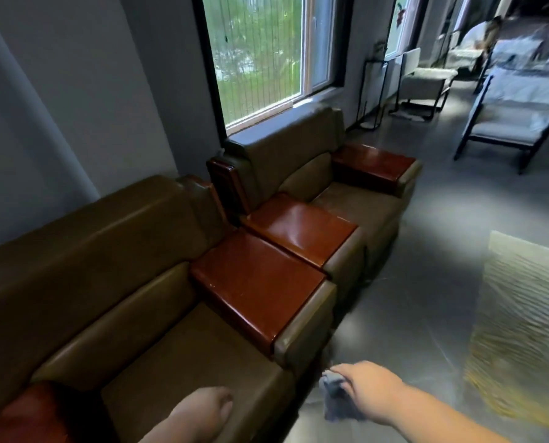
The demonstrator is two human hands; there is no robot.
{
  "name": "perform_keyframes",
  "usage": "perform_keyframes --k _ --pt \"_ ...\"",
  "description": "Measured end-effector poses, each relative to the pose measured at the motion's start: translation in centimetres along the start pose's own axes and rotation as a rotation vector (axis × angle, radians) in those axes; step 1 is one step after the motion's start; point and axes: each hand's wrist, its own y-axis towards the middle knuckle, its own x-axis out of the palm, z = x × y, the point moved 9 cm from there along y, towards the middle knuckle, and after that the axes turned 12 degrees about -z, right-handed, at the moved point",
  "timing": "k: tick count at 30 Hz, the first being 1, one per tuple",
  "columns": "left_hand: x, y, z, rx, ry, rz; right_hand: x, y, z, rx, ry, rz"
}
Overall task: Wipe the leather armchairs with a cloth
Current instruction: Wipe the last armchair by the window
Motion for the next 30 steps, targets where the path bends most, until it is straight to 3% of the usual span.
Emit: perform_keyframes --k 8,18,30 --pt "0.6 4.0 17.4 0.177 0.081 -0.043 -3.0 -5.1 13.9 0.132 0.147 0.1" --pt "-1.4 13.5 30.2 0.318 0.253 -0.12 -5.4 -3.6 21.3 0.155 0.452 0.098" --pt "-14.5 28.5 44.0 0.438 0.377 -0.185 -17.3 2.9 32.0 0.28 0.613 0.172"
